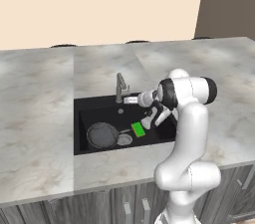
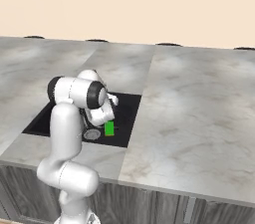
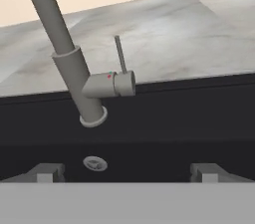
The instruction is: Pick the pan and sponge and place them into the sink. Then turn on the water.
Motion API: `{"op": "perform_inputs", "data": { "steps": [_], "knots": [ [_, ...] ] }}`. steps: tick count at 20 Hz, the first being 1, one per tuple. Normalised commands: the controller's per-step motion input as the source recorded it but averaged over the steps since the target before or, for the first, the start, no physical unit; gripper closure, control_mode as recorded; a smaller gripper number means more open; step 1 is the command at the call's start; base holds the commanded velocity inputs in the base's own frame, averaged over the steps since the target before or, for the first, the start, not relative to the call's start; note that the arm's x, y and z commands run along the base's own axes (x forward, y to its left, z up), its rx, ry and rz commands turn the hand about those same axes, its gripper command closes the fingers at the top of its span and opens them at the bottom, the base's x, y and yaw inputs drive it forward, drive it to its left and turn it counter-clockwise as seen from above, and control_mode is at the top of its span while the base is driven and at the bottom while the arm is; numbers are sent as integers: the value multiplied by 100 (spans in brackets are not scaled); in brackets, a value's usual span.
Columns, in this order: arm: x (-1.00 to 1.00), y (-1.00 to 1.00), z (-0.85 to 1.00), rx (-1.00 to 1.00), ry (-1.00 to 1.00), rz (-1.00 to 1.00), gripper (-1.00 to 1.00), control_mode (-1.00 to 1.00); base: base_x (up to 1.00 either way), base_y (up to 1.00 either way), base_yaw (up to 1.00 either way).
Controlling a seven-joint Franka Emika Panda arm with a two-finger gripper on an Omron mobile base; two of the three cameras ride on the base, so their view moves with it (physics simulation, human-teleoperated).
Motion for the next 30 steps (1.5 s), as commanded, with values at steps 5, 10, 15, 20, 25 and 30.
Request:
{"op": "perform_inputs", "data": {
  "steps": [5, 10, 15, 20, 25, 30],
  "knots": [
    [19, -27, 24, 0, 0, 0, -100, -100, 0, 0, 0],
    [27, -9, 32, 3, 0, 1, -100, -100, 0, 0, 0],
    [31, 0, 29, 2, 0, 1, -100, -100, 0, 0, 0],
    [46, 0, 10, 0, 0, 0, -100, -100, 0, 0, 0],
    [44, 0, 0, 0, 0, 0, -100, -100, 0, 0, 0],
    [41, 0, -13, 0, 2, 2, -100, -100, 0, 0, 0]
  ]
}}
